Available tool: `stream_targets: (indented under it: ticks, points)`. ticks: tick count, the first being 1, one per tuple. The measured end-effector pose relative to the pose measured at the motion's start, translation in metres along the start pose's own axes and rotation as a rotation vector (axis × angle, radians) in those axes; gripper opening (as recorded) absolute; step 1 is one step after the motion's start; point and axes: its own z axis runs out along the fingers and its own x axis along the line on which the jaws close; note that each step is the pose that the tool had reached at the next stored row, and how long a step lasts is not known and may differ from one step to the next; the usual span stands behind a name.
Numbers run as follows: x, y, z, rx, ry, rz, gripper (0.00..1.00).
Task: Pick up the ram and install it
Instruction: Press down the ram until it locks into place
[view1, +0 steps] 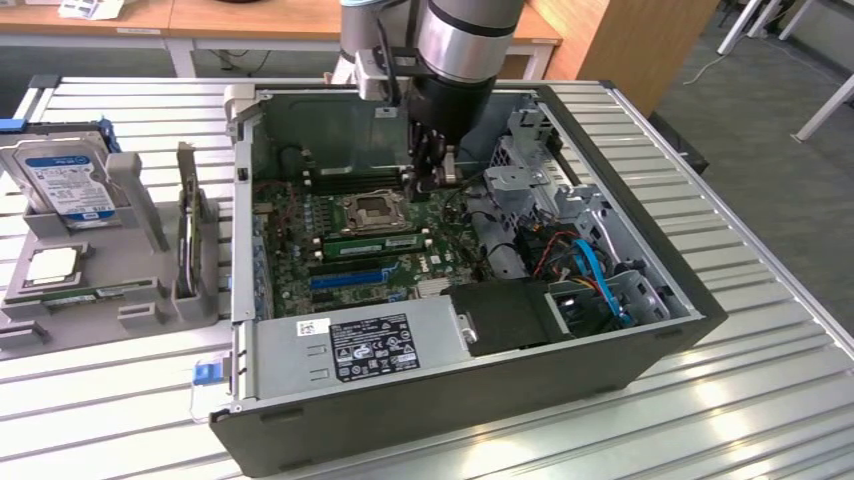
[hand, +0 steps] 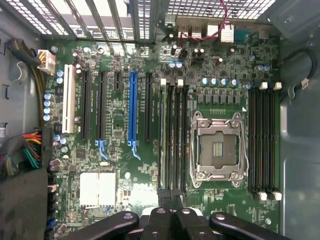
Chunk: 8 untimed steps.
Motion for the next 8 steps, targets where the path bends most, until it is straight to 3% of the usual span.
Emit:
stream_targets:
  ticks: [8]
  points:
    - [0.0001, -0.0114, -0.0006, -0.0016, 0.0002, 0.0, 0.1]
